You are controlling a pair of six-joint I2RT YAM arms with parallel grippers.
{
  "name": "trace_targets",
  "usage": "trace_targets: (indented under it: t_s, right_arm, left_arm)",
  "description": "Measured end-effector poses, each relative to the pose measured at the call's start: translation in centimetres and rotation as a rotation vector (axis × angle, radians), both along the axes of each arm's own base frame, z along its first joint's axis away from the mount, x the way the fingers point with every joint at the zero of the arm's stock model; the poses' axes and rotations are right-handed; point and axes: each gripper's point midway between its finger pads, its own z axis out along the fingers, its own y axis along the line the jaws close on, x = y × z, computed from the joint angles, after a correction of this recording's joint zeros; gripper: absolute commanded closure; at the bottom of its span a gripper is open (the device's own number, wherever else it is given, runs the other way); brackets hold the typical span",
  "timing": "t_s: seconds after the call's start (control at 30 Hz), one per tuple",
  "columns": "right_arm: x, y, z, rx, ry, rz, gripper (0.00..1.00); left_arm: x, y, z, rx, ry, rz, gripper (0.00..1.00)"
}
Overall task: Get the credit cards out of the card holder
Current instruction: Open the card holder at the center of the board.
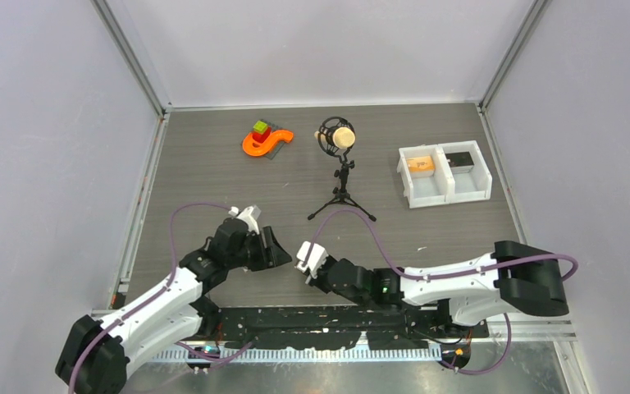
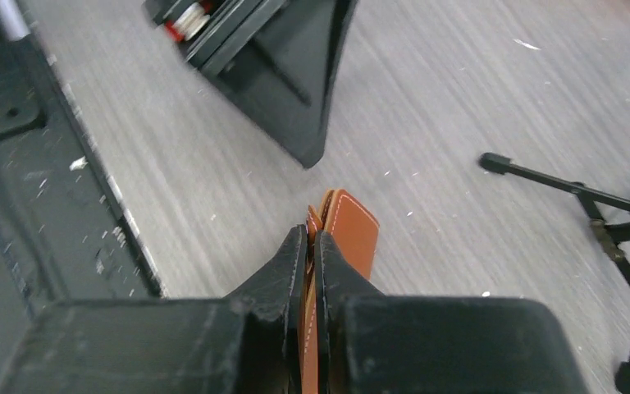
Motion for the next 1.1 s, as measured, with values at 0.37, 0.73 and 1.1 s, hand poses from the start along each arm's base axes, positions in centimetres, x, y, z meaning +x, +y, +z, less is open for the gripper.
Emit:
trace_targets:
  t_s: [0.37, 0.73, 1.1]
  right_arm:
    - [2.9, 3.6, -2.3, 0.02, 0.128, -0.3, 0.65]
    - [2.9, 2.3, -0.2, 0.065, 0.217, -0.412, 0.21]
    - [2.3, -3.4, -2.8, -0.039, 0.235, -0.495, 0.24]
  left_arm:
    - [0.8, 1.9, -0.4, 0.012, -0.015, 0.16, 0.44]
    - [1.1, 3.8, -0.5, 0.027, -0.041, 0.258, 0.41]
    - [-0.1, 1.9, -1.2, -0.027, -0.015, 0.139, 0.39]
